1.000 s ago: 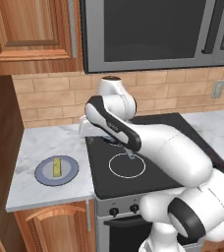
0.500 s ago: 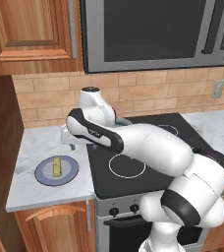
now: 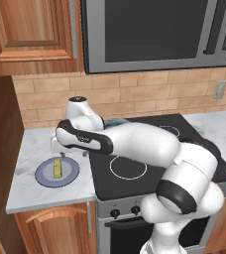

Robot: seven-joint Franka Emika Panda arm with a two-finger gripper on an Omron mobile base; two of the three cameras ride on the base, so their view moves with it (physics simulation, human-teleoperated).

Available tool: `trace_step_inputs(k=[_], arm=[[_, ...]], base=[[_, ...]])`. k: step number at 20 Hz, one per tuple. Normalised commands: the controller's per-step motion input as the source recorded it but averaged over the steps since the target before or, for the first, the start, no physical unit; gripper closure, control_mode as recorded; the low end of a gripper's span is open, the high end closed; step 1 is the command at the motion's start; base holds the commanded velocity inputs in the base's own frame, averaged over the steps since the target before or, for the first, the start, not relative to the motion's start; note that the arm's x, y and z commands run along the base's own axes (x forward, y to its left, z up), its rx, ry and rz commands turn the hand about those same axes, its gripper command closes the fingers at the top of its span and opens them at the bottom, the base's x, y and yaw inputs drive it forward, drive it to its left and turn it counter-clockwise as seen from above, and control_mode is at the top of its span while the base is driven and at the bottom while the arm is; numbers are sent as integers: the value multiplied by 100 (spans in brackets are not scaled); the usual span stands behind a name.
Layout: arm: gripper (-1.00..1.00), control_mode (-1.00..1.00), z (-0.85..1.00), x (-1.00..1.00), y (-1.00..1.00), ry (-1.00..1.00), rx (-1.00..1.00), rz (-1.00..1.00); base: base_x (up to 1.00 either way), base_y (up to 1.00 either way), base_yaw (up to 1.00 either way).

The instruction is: Pick up the butter stick and place it in the pan. Then turn on the burner for the pan.

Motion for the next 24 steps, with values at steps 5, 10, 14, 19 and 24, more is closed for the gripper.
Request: trace_step_inputs(k=[5,10,14,19,24], arm=[[-100,-100,-34,6,20,-1,-4,-1],[-100,-100,-28,21,25,0,-1,-1],[-100,-100,-27,34,22,0,0,0],[-100,-100,-27,33,19,0,0,0],[-100,-100,-27,32,23,0,0,0]], base=[[0,0,0],[0,0,0],[0,0,0],[0,0,0],[0,0,0]])
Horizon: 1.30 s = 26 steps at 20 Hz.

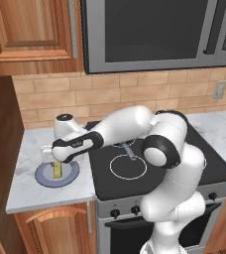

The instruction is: Pick up the butter stick and place it in the pan. Then turn on the burner for the pan.

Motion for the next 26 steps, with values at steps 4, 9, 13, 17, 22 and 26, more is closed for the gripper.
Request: trace_step_inputs(k=[4,9,13,17,22,26], arm=[[-100,-100,-19,25,21,0,0,0],[-100,-100,-16,16,7,0,0,0],[-100,-100,-14,1,0,0,0,0],[-100,-100,-18,0,0,0,0,0],[-100,-100,-24,0,0,0,0,0],[-100,-100,-23,0,0,0,0,0]], base=[[0,0,0],[0,0,0],[0,0,0],[0,0,0],[0,0,0],[0,0,0]])
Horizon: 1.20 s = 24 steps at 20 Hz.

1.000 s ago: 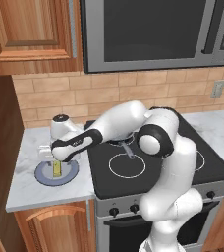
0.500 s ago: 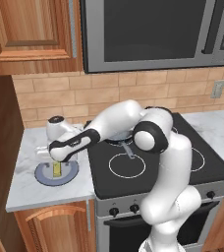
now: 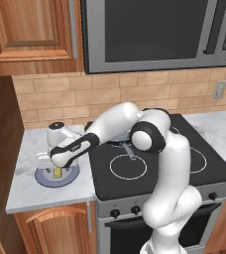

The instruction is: Pick up the butter stick and place it in the pan. Then turn on the burner for the pan.

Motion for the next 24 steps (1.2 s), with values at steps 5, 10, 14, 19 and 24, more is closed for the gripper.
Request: trace_step_inputs(k=[5,10,14,19,24], arm=[[100,-100,-16,0,0,0,0,0],[100,-100,0,0,0,0,0,0],[100,-100,0,2,-3,0,0,1],[100,-100,7,4,-17,-3,0,3],[100,-100,22,0,-28,-9,1,5]], base=[[0,0,0],[0,0,0],[0,0,0],[0,0,0],[0,0,0]])
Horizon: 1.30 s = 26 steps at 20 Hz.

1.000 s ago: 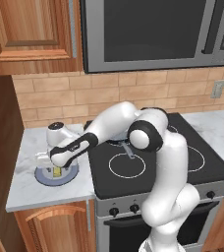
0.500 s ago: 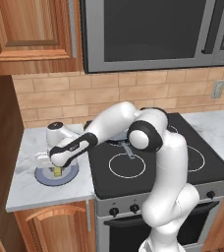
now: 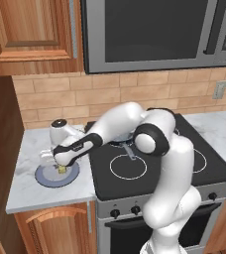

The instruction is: Pick up the butter stick and place it in the pan. Then turn on the burner for the pan.

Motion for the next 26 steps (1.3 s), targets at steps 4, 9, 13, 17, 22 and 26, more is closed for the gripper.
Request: trace_step_inputs(k=[4,9,13,17,22,26], arm=[[100,-100,28,-5,-39,-12,1,4],[100,-100,37,-11,-49,-11,4,3],[100,-100,47,-6,-54,-5,4,2],[100,-100,46,-1,-59,-1,4,0],[100,-100,46,0,-51,0,2,0],[100,-100,44,0,-52,0,0,0]], base=[[0,0,0],[0,0,0],[0,0,0],[0,0,0],[0,0,0],[0,0,0]])
